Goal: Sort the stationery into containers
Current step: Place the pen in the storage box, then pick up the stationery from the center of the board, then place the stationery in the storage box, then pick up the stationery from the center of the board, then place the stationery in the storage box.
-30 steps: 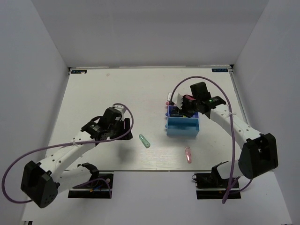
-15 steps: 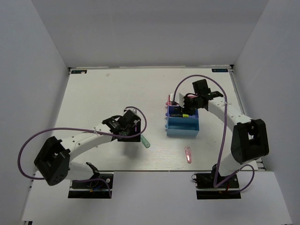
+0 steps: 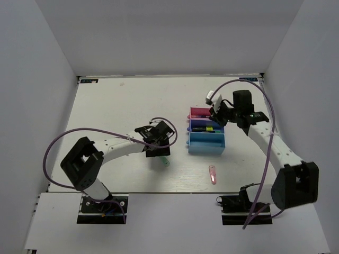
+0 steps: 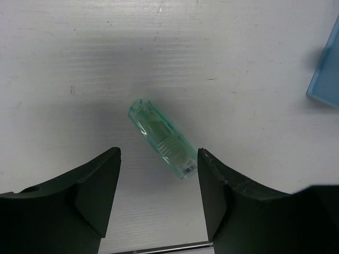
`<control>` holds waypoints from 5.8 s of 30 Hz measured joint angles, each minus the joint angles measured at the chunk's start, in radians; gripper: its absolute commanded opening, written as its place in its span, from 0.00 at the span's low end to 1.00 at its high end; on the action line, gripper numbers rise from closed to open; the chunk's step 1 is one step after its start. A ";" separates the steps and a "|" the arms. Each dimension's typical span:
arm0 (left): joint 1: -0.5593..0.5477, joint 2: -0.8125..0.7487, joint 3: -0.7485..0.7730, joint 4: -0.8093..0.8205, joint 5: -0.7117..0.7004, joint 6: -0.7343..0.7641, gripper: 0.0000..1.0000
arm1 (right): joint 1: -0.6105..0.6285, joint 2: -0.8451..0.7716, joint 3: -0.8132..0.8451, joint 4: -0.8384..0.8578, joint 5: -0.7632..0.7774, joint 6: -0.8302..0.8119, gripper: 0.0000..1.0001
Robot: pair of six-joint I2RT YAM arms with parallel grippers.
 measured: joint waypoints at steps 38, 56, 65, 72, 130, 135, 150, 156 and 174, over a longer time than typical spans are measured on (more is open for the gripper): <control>-0.198 0.249 0.347 -0.156 -0.111 -0.010 0.00 | -0.134 -0.369 -0.210 -0.131 -0.079 0.460 0.00; -0.194 0.337 0.648 0.146 0.231 0.663 0.00 | -0.215 -0.472 -0.315 -0.240 -0.219 0.354 0.04; -0.134 0.439 0.739 0.066 0.417 0.851 0.18 | -0.272 -0.488 -0.314 -0.340 -0.325 0.216 0.58; -0.119 0.471 0.739 0.049 0.423 0.879 0.47 | -0.328 -0.487 -0.311 -0.405 -0.378 0.155 0.67; -0.023 -1.037 -0.359 -0.149 -0.314 0.383 1.00 | 0.513 -0.037 -0.382 -0.287 0.424 0.488 0.71; -0.023 -1.044 -0.362 -0.149 -0.315 0.383 1.00 | 0.584 -0.035 -0.384 -0.277 0.460 0.481 0.64; -0.023 -1.043 -0.380 -0.145 -0.315 0.379 1.00 | 0.740 -0.046 -0.399 -0.247 0.493 0.412 0.00; -0.023 -1.029 -0.393 -0.145 -0.314 0.377 1.00 | 0.758 -0.096 -0.414 -0.246 0.464 0.341 0.00; -0.023 -0.991 -0.393 -0.142 -0.294 0.377 1.00 | 0.684 -0.280 -0.176 -0.131 0.841 -0.049 0.00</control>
